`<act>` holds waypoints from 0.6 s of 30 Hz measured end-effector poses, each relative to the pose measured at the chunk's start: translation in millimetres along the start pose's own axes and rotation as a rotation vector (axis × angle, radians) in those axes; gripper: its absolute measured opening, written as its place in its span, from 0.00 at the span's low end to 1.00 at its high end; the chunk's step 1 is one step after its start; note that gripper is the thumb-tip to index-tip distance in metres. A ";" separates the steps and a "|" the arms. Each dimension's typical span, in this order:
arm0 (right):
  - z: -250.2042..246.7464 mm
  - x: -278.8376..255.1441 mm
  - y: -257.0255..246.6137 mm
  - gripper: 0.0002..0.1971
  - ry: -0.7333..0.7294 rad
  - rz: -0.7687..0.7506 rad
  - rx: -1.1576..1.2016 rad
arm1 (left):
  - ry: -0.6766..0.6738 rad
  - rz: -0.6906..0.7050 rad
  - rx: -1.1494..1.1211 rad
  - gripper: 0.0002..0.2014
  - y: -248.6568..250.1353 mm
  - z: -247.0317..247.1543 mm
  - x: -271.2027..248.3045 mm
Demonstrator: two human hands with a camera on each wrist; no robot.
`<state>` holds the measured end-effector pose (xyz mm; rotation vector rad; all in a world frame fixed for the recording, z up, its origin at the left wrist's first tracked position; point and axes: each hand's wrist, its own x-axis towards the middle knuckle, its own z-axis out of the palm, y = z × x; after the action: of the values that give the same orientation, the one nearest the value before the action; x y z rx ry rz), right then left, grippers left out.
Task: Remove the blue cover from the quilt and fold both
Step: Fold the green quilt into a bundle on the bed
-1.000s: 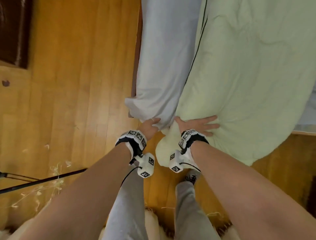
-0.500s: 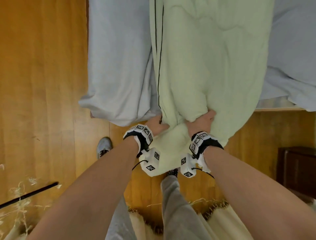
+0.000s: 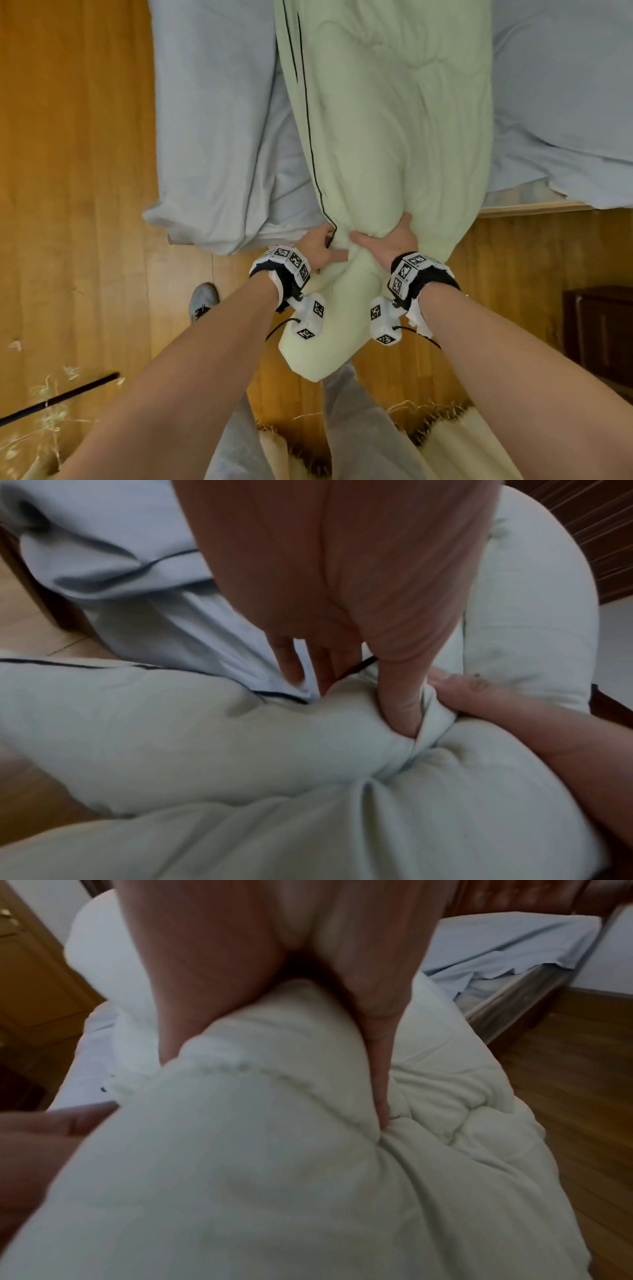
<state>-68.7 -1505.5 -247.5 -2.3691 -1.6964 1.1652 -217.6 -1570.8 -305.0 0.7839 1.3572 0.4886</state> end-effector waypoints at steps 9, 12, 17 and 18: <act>-26.8 0.9 14.7 0.35 0.136 0.001 -0.087 | -0.048 -0.064 0.222 0.47 -21.3 7.6 2.1; -43.5 -2.9 31.2 0.35 0.158 -0.028 -0.074 | -0.008 -0.149 0.274 0.38 -17.2 15.6 -7.5; -44.4 -7.1 38.4 0.37 0.104 -0.118 -0.029 | 0.150 -0.079 0.134 0.24 -9.9 15.5 -37.2; -41.0 -10.1 37.2 0.38 0.081 -0.136 -0.025 | 0.171 -0.095 0.107 0.27 -15.9 14.2 -41.5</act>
<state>-16.8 -1512.9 -227.2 -2.2395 -1.8229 1.0195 -212.9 -1614.2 -288.5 0.7748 1.5824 0.4183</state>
